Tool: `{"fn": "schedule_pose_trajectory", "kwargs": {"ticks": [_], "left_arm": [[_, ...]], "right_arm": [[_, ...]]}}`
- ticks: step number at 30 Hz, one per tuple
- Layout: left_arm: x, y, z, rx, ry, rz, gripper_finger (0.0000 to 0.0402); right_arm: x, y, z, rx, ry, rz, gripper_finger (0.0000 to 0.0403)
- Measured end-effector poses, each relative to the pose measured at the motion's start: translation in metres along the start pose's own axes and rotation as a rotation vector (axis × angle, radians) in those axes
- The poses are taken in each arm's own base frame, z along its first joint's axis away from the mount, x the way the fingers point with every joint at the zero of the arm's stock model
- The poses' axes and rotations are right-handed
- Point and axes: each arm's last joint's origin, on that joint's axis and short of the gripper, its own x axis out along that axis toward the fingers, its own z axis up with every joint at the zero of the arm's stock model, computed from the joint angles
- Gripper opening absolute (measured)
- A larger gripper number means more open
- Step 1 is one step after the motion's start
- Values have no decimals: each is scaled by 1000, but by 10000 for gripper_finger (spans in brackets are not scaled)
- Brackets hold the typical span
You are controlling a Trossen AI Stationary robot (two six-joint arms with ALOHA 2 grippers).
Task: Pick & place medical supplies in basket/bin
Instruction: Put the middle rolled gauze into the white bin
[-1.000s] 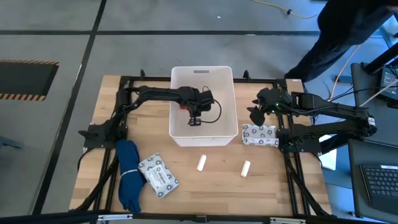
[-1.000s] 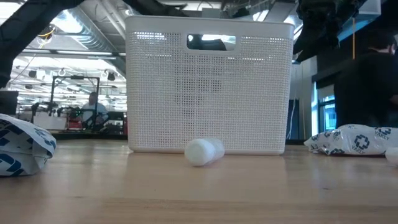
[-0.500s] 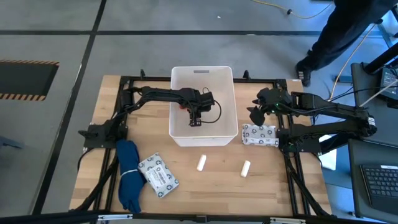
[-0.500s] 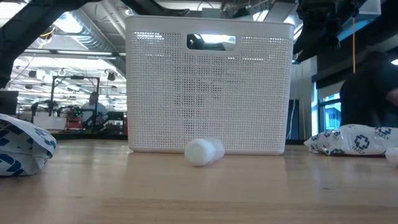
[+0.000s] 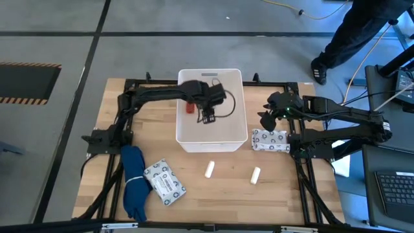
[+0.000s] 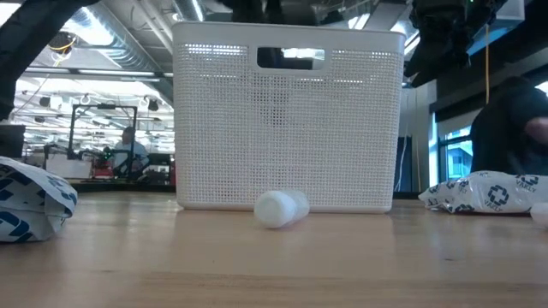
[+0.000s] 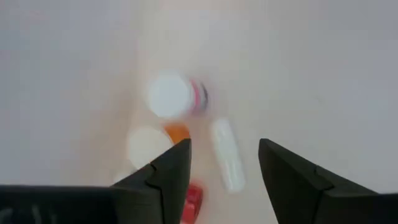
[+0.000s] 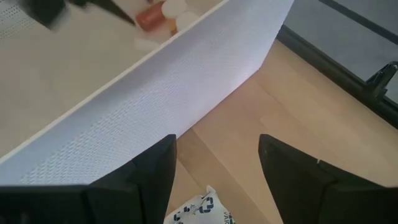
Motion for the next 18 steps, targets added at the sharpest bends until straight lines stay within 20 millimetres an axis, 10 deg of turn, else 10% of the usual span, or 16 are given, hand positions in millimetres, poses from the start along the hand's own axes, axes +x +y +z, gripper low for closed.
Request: {"fn": "schedule_pose_trajectory", "kwargs": {"ticks": [8,18], "left_arm": [[-125,-21,9,-98,-315,-85,169],[-205,-145,-32,-56,-416,-376,193]], "right_arm": [[0,0,-1,-38,8,-3,229],[0,-1,-2,-120,22,-8,229]]}}
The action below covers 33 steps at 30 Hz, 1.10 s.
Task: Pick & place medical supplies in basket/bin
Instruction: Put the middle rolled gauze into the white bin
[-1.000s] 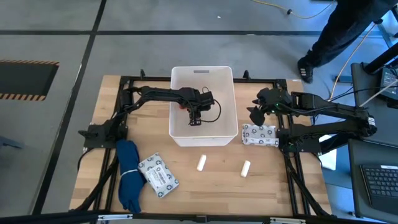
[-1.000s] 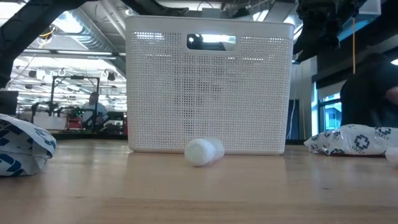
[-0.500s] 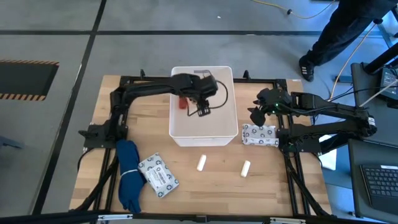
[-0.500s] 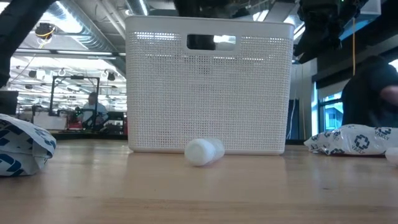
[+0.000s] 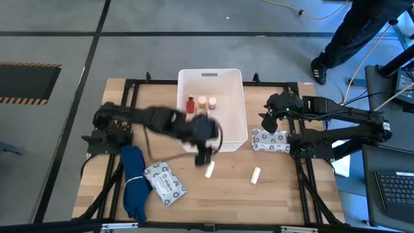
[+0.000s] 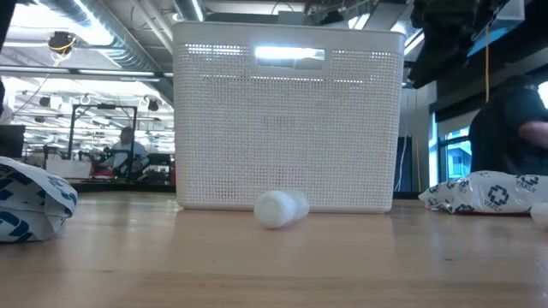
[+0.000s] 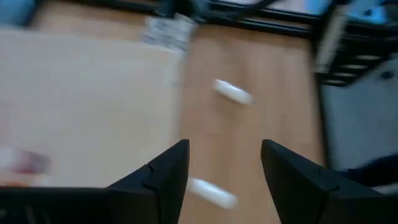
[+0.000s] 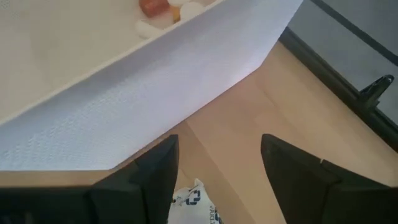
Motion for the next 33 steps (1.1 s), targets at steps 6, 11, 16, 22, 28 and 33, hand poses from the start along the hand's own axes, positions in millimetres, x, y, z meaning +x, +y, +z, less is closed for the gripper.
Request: {"fn": "schedule_pose_trajectory", "kwargs": {"ticks": [6,11,16,22,28,33], "left_arm": [[26,-66,-34,-138,54,37,205],[62,-111,-69,-124,98,108,197],[109,-130,-100,-300,122,235,188],[156,-130,-129,-471,153,391,184],[187,-105,-135,-675,134,553,184],[199,-85,-127,-765,142,591,184]], "right_arm": [[0,0,0,-56,5,-1,229],[0,0,-1,-81,7,-2,229],[0,-1,-2,-85,24,-6,229],[0,-1,-3,-83,26,-6,229],[0,-1,-4,-78,42,-11,229],[0,-2,-5,-59,51,-14,229]]}}
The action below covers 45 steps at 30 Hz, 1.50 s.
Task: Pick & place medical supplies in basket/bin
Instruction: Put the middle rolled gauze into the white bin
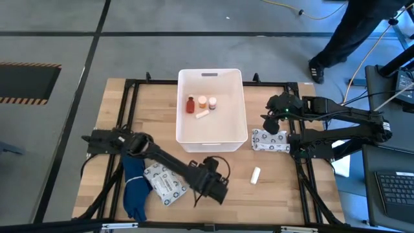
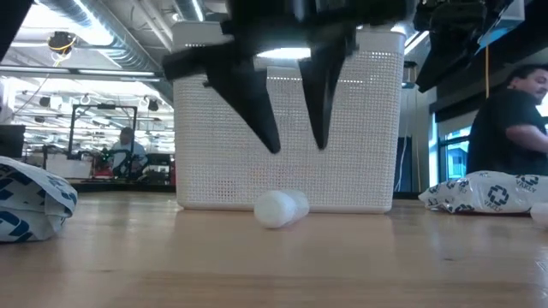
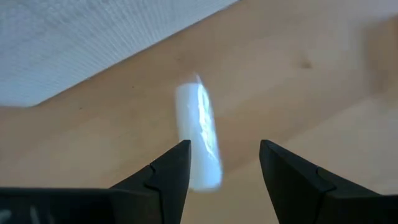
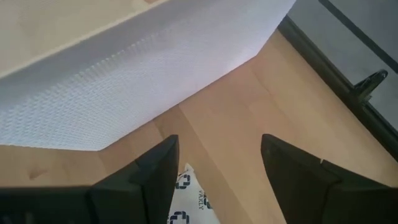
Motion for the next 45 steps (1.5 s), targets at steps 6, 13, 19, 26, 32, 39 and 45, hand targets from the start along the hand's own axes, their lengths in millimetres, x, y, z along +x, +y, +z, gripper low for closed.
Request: {"fn": "schedule_pose_trajectory", "kwargs": {"ticks": [6,13,19,26,32,39,45], "left_arm": [[24,0,0,8,34,58,184],[50,-1,-10,-27,58,111,183],[50,-1,-10,6,84,109,158],[36,-1,-7,90,175,75,79],[-21,-4,5,237,284,-95,50],[-127,11,58,298,145,-395,64],[-177,50,121,383,-156,-423,59]], "right_arm": [[0,0,0,23,1,0,229],[0,0,0,27,1,0,229],[0,0,0,27,0,0,229],[0,0,0,27,-1,0,229],[0,0,0,25,-2,1,229],[0,0,0,28,-5,2,229],[0,1,3,37,-31,9,229]]}}
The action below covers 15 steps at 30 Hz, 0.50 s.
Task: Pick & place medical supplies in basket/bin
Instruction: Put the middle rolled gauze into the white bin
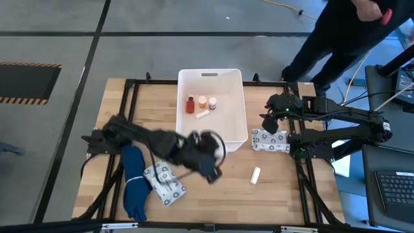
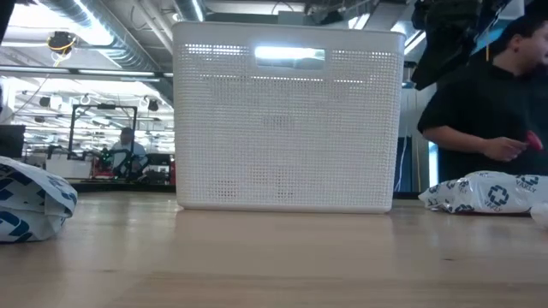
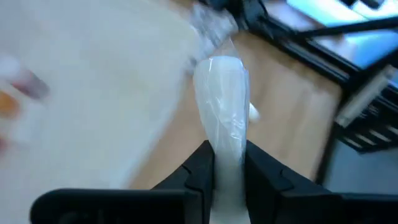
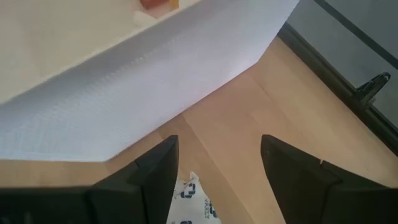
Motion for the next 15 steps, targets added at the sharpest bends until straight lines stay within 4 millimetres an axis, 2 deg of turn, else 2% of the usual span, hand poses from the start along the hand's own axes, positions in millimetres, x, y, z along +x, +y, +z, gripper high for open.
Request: {"fn": "schedule_pose_trajectory", "kwargs": {"ticks": [4,15], "left_arm": [[-5,35,27,125,17,43,58],[31,129,72,407,289,191,58]], "right_arm": [[0,0,1,26,-8,3,229],[0,0,1,150,-8,2,229]]}}
